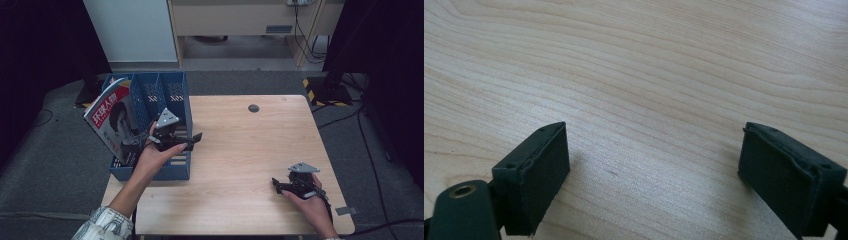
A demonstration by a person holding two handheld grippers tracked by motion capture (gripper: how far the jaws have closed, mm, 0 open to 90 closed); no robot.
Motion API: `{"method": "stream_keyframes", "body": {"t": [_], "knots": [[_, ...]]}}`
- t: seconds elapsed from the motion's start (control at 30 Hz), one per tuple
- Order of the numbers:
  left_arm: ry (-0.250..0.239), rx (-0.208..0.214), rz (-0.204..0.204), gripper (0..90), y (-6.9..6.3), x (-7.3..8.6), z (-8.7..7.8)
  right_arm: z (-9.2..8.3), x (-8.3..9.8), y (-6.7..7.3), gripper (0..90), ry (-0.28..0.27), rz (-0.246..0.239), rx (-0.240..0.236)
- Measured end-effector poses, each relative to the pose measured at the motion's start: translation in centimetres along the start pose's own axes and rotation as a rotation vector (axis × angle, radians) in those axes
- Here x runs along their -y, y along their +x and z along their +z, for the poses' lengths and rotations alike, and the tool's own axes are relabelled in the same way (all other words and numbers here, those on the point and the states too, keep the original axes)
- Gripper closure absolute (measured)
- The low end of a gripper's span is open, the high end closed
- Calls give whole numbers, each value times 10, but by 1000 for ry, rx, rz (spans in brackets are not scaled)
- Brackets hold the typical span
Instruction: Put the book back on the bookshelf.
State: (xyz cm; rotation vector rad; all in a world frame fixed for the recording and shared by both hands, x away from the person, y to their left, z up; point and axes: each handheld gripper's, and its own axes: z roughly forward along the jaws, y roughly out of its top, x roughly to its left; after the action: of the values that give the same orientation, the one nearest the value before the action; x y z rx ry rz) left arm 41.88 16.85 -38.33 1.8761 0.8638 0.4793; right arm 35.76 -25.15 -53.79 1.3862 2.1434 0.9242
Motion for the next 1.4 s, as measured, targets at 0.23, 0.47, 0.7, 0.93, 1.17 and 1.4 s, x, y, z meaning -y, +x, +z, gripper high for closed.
{"method": "stream_keyframes", "body": {"t": [0.23,0.47,0.7,0.93,1.17,1.4], "knots": [[36,38,34,45,-21,4,21,2,-1,-1,50,16,21,21],[52,61,61,44,-36,1,34,2,-1,-1,49,17,21,20],[78,88,91,44,-55,2,51,2,-1,-1,49,18,19,19],[98,111,122,44,-72,4,64,2,-1,-1,49,18,22,20],[132,145,130,44,-92,21,82,2,-1,-1,49,17,23,20],[180,163,145,45,-106,36,97,2,-1,-1,49,18,23,20]]}}
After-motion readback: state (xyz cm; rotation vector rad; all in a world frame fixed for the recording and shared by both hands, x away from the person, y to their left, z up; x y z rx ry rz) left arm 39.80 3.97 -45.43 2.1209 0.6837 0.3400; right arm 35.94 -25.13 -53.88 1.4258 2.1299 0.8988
